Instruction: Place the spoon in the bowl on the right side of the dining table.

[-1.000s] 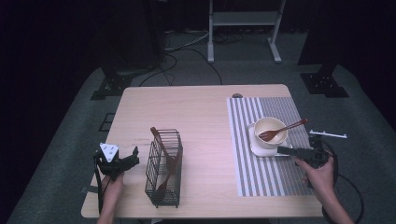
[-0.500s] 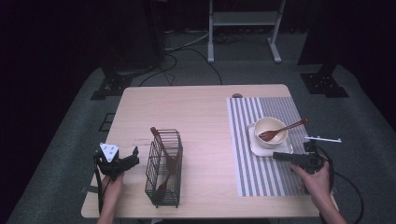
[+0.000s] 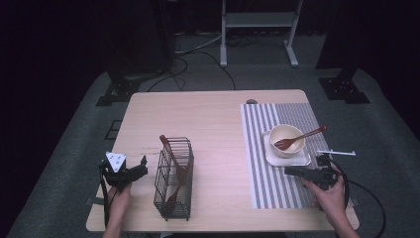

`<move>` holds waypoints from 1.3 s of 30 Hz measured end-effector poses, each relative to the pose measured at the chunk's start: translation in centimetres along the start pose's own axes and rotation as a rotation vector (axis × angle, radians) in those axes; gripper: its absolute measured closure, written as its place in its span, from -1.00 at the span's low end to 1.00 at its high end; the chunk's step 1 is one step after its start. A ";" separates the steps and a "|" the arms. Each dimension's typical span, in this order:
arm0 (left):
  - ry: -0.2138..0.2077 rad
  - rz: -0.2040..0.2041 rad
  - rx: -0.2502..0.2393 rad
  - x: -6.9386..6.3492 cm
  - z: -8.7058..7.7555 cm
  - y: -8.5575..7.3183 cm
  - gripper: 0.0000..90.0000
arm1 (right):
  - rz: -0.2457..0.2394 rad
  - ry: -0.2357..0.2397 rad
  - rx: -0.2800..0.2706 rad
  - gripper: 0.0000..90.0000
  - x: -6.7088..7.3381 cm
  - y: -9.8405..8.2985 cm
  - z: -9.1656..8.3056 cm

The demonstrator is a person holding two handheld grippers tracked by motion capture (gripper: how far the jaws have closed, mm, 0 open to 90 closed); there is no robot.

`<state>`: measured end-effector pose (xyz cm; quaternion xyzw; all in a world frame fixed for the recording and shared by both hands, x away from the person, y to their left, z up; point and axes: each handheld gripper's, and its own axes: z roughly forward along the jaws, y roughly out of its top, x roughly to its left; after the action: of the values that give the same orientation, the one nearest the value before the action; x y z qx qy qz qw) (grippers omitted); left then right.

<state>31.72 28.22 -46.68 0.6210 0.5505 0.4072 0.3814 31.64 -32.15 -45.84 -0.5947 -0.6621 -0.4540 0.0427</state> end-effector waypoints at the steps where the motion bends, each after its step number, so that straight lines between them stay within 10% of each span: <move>1: 0.001 0.000 0.000 0.0 0.0 0.0 -1.00 | -0.001 -0.001 0.000 -0.18 0.0 -0.1 0.0; 39: -0.003 0.001 0.000 0.0 0.0 0.0 -1.00 | -0.079 0.029 0.021 -0.21 2.9 -2.3 1.0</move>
<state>31.71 28.21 -46.68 0.6220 0.5493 0.4066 0.3822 29.38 -29.07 -45.91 -0.5609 -0.6893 -0.4567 0.0406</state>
